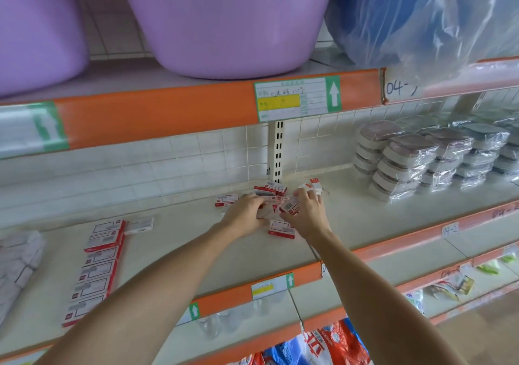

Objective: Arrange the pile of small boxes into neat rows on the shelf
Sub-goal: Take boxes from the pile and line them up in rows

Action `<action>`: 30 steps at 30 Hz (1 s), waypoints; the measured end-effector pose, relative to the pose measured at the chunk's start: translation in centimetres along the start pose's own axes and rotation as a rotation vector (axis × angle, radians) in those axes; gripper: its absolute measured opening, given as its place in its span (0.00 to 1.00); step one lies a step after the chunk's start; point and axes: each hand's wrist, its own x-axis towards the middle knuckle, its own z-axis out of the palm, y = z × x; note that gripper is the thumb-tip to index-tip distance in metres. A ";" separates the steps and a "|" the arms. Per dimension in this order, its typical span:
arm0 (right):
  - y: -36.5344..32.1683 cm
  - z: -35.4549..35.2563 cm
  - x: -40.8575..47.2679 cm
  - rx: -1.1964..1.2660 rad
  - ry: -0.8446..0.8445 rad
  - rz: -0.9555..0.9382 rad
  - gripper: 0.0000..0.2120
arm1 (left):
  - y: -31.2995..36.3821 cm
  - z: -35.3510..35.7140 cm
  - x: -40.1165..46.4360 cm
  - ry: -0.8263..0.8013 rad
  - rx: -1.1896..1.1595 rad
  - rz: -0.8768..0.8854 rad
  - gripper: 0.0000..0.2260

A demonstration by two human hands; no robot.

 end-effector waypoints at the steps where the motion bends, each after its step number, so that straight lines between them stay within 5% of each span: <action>1: -0.7 0.4 -0.1 0.006 -0.005 -0.025 0.31 | -0.5 -0.4 -0.6 0.023 -0.009 -0.006 0.25; 16: -15.3 10.2 -3.9 0.079 -0.230 -0.292 0.30 | -11.7 -7.0 -13.4 0.140 0.069 -0.336 0.22; 30: -18.4 14.7 -8.1 0.042 -0.332 -0.217 0.31 | -15.6 -7.4 -18.8 0.050 -0.001 -0.291 0.19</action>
